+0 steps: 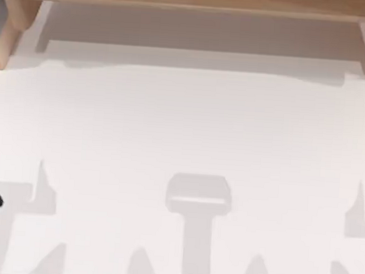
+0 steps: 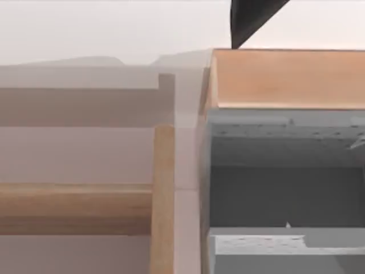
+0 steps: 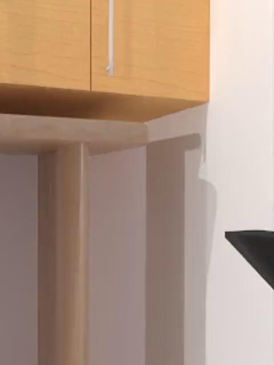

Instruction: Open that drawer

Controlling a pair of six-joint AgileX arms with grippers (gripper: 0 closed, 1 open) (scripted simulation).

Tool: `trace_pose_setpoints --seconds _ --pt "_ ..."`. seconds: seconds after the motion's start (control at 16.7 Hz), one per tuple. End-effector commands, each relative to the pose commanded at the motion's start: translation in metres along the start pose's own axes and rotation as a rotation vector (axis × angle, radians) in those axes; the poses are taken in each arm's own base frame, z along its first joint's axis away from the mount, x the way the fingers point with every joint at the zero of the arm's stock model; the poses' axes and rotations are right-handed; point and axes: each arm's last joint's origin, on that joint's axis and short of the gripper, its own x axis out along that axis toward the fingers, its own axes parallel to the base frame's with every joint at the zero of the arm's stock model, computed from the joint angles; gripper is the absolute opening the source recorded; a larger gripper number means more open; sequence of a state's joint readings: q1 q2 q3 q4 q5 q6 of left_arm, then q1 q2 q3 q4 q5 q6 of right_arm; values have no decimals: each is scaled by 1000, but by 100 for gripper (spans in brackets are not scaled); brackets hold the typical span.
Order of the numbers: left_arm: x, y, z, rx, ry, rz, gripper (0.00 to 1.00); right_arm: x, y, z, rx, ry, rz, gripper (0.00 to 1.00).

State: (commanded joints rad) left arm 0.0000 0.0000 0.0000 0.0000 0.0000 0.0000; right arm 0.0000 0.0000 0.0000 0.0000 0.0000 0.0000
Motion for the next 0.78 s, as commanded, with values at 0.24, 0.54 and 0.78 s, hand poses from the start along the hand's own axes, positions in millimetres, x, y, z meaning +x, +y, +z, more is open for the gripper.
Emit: trace_pose_setpoints --seconds 0.24,0.54,0.78 --pt "0 0 0 0 0 0 100 0 -2 10 -2 -15 2 100" --pt "0 0 0 0 0 0 100 14 -14 57 -7 -30 -2 100" --pt "0 0 0 0 0 0 100 46 -37 98 -4 -16 -7 100"
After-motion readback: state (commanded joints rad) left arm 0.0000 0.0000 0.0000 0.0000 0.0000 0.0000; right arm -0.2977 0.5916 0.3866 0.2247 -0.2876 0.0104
